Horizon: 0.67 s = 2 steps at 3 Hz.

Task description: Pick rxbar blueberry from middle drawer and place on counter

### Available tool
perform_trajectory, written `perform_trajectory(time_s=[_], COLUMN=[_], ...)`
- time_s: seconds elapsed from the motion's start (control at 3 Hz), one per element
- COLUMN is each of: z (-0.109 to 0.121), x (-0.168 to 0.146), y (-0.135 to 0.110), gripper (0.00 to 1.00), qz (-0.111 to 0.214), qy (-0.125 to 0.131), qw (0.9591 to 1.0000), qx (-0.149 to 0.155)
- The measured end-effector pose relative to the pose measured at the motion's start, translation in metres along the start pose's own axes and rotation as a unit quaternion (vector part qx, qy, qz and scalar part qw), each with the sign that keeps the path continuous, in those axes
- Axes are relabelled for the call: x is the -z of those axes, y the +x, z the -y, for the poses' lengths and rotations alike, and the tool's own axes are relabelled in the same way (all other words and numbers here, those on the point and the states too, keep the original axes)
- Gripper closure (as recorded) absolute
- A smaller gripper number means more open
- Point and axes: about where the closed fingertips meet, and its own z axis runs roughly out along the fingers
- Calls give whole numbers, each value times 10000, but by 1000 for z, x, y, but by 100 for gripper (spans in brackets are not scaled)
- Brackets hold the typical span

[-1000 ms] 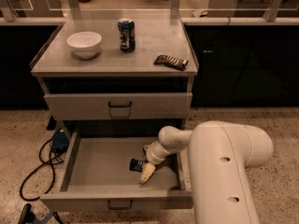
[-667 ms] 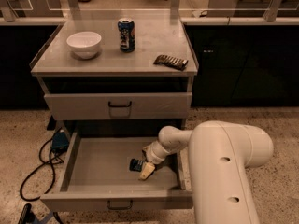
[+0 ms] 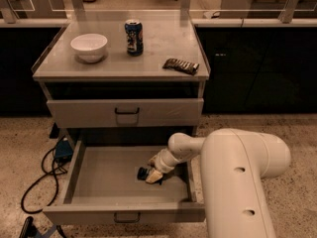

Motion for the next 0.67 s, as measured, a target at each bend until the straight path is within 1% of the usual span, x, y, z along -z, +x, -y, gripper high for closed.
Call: perform_trajectory(time_s=[0.33, 0.67], z=[0, 4], x=[7, 47], y=[-4, -21], gripper=[88, 100], qz=[0, 87], qy=[0, 474], qw=[10000, 9988], qx=[0, 95])
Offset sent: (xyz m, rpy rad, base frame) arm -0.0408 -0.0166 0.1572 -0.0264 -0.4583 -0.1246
